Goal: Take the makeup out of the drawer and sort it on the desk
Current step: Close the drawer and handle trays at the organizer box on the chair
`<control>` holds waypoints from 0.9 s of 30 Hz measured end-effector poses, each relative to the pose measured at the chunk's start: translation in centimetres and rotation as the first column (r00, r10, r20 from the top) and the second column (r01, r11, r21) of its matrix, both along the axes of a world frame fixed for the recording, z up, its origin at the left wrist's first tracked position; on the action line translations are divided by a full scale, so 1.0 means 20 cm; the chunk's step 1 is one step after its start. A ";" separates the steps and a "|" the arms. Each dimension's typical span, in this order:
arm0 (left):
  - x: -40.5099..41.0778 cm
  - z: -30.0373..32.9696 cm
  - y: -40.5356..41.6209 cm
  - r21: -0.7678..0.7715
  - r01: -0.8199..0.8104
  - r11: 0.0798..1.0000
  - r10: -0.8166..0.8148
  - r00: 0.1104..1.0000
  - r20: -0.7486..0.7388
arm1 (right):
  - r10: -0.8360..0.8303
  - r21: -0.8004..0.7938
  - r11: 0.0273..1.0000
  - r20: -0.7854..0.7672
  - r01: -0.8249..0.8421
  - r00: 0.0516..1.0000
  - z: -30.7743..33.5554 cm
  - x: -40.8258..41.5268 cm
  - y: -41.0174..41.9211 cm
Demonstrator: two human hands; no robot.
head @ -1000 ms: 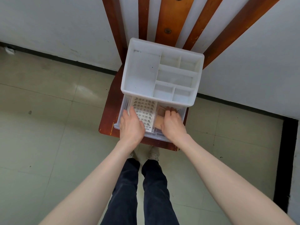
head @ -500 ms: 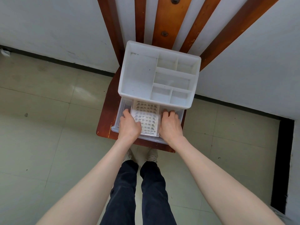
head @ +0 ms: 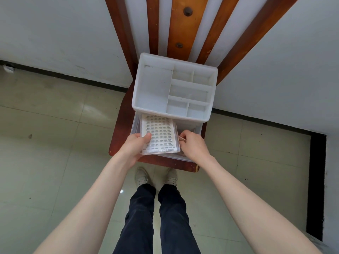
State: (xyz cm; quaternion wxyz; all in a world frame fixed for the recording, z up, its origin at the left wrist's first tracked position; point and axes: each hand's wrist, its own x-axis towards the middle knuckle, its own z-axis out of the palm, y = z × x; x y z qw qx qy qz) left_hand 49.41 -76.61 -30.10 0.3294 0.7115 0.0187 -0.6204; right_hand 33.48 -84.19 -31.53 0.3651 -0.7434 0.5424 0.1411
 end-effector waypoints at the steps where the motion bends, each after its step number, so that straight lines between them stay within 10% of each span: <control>1: 0.01 0.00 0.02 0.003 -0.011 1.000 0.011 1.000 -0.009 | -0.053 0.026 0.998 0.018 0.053 0.998 0.01 -0.02 0.01; 11: -0.13 0.02 0.27 -0.156 -0.349 0.924 0.325 0.932 -0.159 | -0.238 -0.020 0.968 0.257 0.252 0.937 0.17 -0.06 0.02; 19: -0.30 -0.01 0.25 -0.150 -0.854 0.498 0.808 0.520 -0.277 | -0.044 -0.166 0.982 0.291 0.096 0.956 0.25 -0.12 -0.14; 27: -0.37 -0.06 0.21 -0.184 -0.929 0.320 0.844 0.368 -0.390 | -0.087 -0.035 0.994 0.314 0.104 0.945 0.25 -0.21 -0.18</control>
